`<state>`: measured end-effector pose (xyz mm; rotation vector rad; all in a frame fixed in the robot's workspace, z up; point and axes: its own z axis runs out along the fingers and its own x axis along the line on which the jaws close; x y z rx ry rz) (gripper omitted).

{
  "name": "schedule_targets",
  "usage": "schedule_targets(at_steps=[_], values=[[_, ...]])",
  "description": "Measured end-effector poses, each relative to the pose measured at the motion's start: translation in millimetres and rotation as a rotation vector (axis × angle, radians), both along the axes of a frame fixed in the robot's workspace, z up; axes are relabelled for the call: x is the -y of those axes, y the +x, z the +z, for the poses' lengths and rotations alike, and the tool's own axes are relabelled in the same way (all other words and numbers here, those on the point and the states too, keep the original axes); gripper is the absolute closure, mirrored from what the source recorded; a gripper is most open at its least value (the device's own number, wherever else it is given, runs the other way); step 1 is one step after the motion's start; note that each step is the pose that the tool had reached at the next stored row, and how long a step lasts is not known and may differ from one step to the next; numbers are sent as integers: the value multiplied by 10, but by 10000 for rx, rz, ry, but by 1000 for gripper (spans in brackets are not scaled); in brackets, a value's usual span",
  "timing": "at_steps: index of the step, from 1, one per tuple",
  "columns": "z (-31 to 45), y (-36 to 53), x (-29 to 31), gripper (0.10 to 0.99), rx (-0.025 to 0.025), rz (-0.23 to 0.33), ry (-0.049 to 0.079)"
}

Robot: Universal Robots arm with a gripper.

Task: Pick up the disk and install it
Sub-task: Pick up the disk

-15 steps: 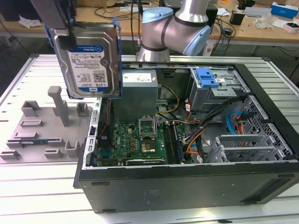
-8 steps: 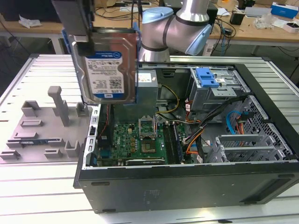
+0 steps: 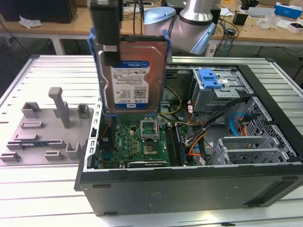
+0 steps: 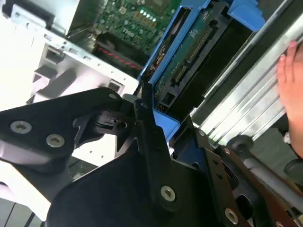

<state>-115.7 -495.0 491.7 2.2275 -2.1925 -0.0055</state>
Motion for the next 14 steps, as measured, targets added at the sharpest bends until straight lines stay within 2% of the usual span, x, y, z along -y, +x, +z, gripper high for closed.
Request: schedule_targets(at_steps=[1,2,9,14], values=[[1,98,52,718,-1,1,-1],[0,243,126,718,-1,1,0],[0,612,291,718,-1,2,0],[0,819,350,718,-2,1,0]])
